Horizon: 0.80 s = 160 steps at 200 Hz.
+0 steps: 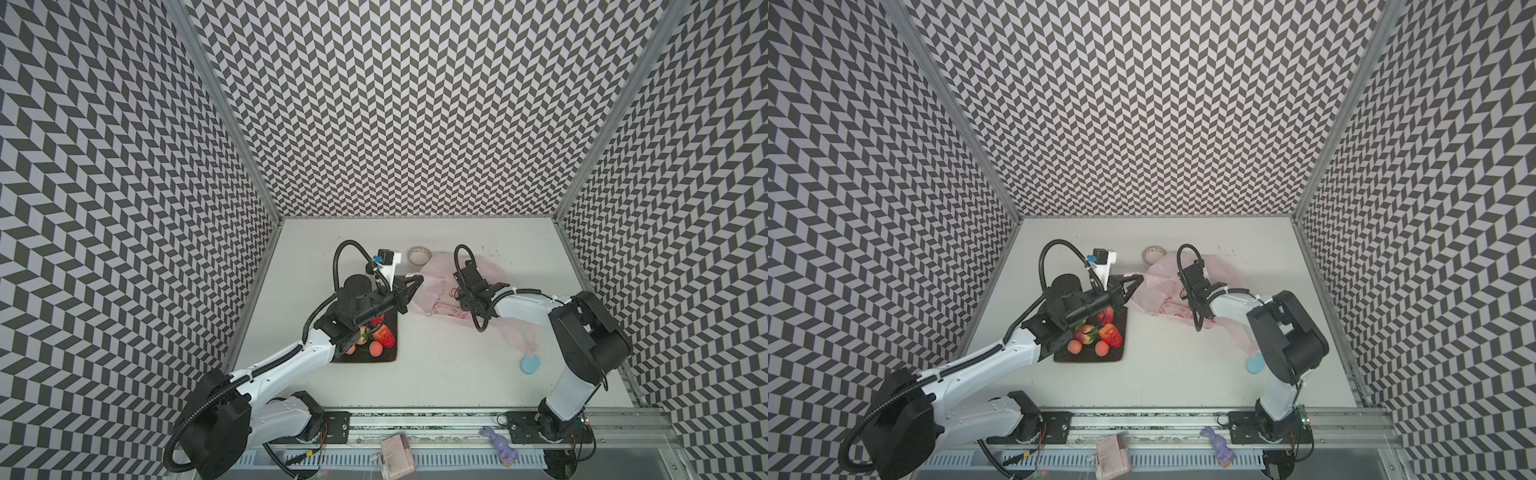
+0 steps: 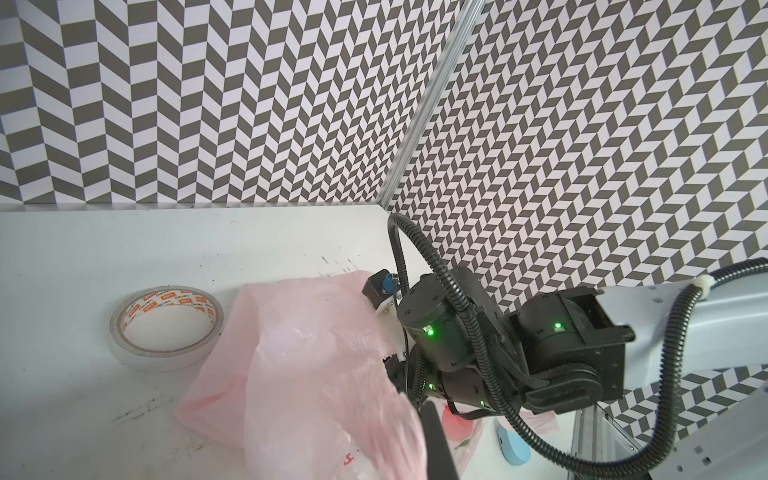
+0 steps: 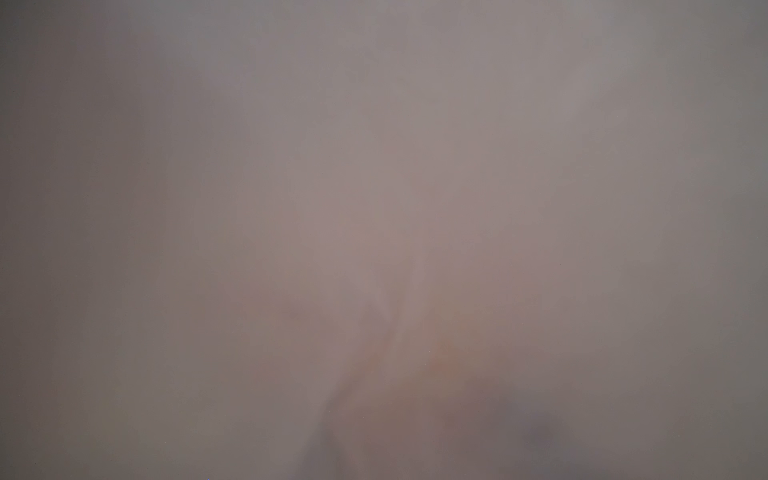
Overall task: Take the fake fruits out of the plastic bag
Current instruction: 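Close the right gripper on an orange-red pear inside the bag and lift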
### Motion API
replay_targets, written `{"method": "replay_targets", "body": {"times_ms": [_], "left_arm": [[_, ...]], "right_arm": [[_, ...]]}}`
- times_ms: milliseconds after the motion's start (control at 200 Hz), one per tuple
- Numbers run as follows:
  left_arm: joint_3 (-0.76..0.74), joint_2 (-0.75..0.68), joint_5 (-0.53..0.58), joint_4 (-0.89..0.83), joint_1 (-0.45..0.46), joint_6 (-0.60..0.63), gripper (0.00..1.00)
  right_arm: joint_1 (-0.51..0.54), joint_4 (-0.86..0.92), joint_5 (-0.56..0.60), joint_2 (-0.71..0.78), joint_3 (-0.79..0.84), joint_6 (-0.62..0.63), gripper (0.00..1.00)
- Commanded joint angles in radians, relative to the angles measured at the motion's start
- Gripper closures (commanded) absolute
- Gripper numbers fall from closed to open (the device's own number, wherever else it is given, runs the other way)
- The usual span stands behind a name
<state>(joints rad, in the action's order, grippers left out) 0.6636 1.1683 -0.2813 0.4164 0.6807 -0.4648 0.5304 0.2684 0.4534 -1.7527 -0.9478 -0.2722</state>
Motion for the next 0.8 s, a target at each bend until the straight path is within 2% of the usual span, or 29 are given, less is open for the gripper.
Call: {"method": "replay_targets", "body": {"times_ms": [0,275,386,556,796], "left_arm": [[-0.011,-0.015,0.011,-0.002,0.004,0.001,1.00],[-0.009,-0.003,0.011,-0.001,0.005,0.002,1.00],[-0.006,0.011,0.006,0.004,0.005,0.000,1.00],[0.000,0.034,-0.002,0.012,0.006,-0.001,1.00],[0.011,0.072,-0.011,0.027,0.016,-0.006,1.00]], "right_arm": [[-0.016,-0.080,-0.050,-0.039,-0.037,0.022,0.33],[-0.034,-0.101,-0.080,-0.057,-0.069,0.042,0.45],[-0.033,-0.102,-0.105,-0.031,-0.068,0.057,0.55],[-0.032,-0.139,-0.168,0.082,-0.015,0.064,0.65],[-0.033,-0.178,-0.325,0.269,0.068,0.082,0.69]]}}
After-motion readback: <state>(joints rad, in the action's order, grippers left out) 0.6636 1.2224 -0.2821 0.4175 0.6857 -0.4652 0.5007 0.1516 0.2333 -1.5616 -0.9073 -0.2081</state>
